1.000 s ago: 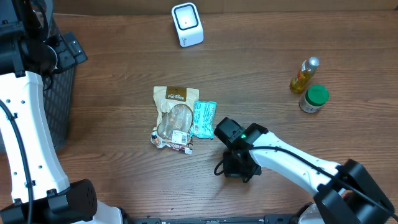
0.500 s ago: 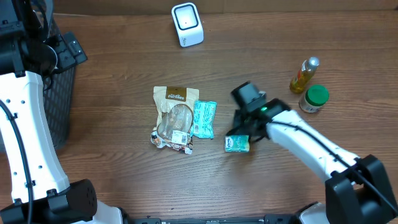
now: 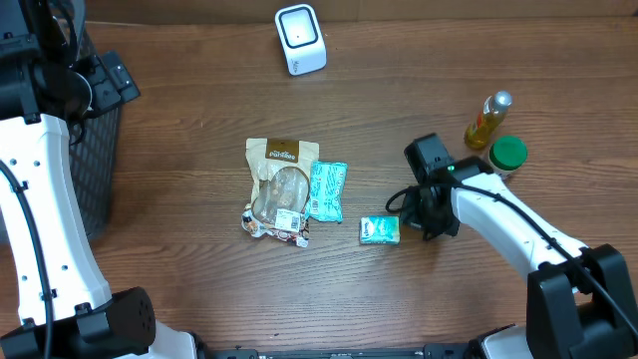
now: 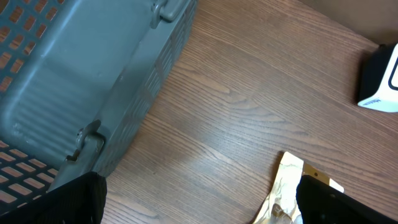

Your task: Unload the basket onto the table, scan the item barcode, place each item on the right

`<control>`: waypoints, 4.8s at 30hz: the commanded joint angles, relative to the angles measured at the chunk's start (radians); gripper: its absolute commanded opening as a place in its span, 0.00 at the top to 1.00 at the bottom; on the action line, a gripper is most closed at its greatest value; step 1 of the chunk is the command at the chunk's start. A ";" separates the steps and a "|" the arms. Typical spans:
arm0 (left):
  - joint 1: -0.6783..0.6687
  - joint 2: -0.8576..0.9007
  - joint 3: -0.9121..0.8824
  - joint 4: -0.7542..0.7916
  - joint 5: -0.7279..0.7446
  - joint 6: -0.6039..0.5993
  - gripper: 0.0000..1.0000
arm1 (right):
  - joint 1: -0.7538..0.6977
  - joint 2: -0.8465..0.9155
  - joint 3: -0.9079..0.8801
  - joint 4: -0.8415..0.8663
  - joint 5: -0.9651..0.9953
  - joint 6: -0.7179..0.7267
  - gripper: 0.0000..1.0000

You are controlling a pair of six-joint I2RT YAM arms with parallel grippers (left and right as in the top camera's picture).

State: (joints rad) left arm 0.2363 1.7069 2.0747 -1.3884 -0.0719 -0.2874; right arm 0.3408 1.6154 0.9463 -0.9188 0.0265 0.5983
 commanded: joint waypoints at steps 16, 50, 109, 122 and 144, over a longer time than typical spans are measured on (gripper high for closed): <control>-0.001 0.006 0.008 0.001 0.002 0.003 0.01 | 0.133 0.002 -0.090 0.123 -0.454 0.000 0.91; -0.001 0.006 0.008 0.001 0.002 0.003 0.00 | 0.135 0.037 0.111 0.021 -0.215 -0.631 0.69; -0.001 0.006 0.008 0.001 0.002 0.003 0.00 | -0.267 0.072 0.020 0.006 -1.246 -0.908 0.96; -0.001 0.006 0.008 0.001 0.002 0.003 0.00 | -0.311 0.071 0.020 -0.203 -1.596 -1.197 0.96; -0.001 0.006 0.008 0.001 0.002 0.003 0.00 | -0.311 -0.061 0.047 -0.496 -1.597 -1.393 0.96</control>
State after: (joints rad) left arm 0.2363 1.7069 2.0747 -1.3888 -0.0719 -0.2871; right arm 0.0334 1.6001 0.9619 -1.4094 -1.5227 -0.7521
